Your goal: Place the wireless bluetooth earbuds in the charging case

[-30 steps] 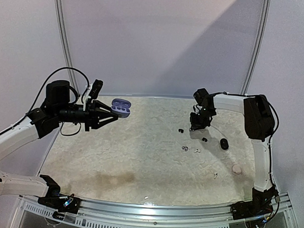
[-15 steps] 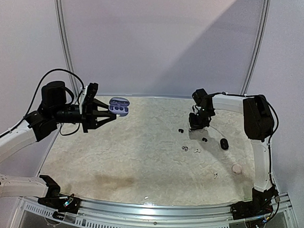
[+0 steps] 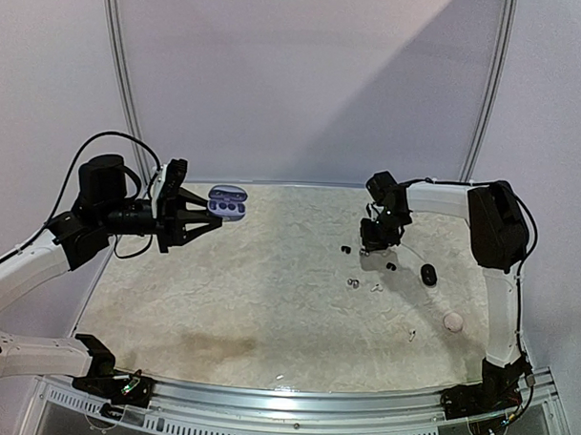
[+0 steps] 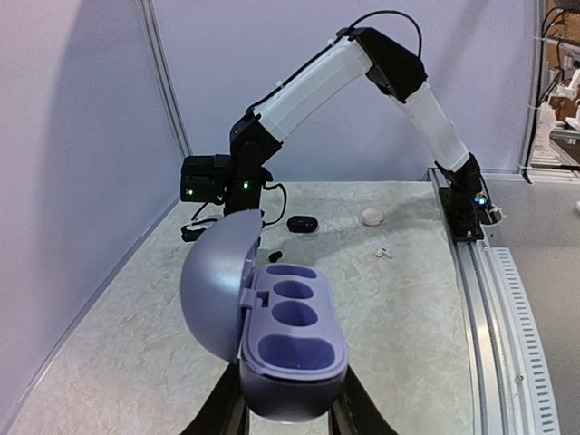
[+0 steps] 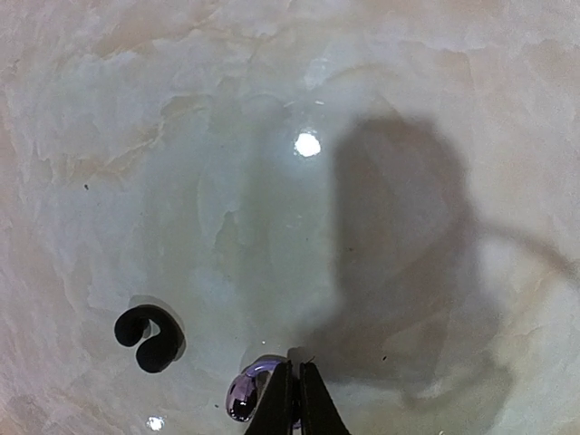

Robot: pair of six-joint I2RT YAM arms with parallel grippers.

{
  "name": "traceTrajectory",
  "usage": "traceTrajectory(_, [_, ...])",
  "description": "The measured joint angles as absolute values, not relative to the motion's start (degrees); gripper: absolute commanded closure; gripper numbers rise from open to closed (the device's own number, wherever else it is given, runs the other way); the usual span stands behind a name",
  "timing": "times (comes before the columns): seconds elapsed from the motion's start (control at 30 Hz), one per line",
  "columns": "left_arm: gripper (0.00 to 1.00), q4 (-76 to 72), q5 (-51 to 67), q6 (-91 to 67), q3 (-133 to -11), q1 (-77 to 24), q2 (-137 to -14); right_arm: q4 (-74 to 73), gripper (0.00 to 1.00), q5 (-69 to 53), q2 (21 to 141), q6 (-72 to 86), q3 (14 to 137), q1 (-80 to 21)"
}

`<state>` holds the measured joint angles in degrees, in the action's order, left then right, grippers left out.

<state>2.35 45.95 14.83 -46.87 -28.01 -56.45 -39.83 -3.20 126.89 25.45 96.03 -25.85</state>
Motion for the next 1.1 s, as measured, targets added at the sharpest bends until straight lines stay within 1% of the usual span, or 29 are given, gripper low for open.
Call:
traceTrajectory(0.33, [1.00,2.20,43.88,14.33,-46.59,-27.99,-56.47,-37.80,0.96,-1.61,122.67,25.28,94.41,-27.00])
traceTrajectory(0.5, [1.00,2.20,43.11,14.09,-46.11,-27.99,-56.47,-37.21,0.92,-1.19,122.19,25.19,94.39,-27.00])
traceTrajectory(0.7, [1.00,2.17,42.98,14.09,-46.11,-27.99,-56.47,-37.89,0.81,0.12,122.21,23.70,94.43,-26.89])
traceTrajectory(1.1, [1.00,2.20,43.00,14.11,-46.11,-27.99,-56.47,-40.10,0.79,-2.52,125.69,20.51,95.39,-26.59])
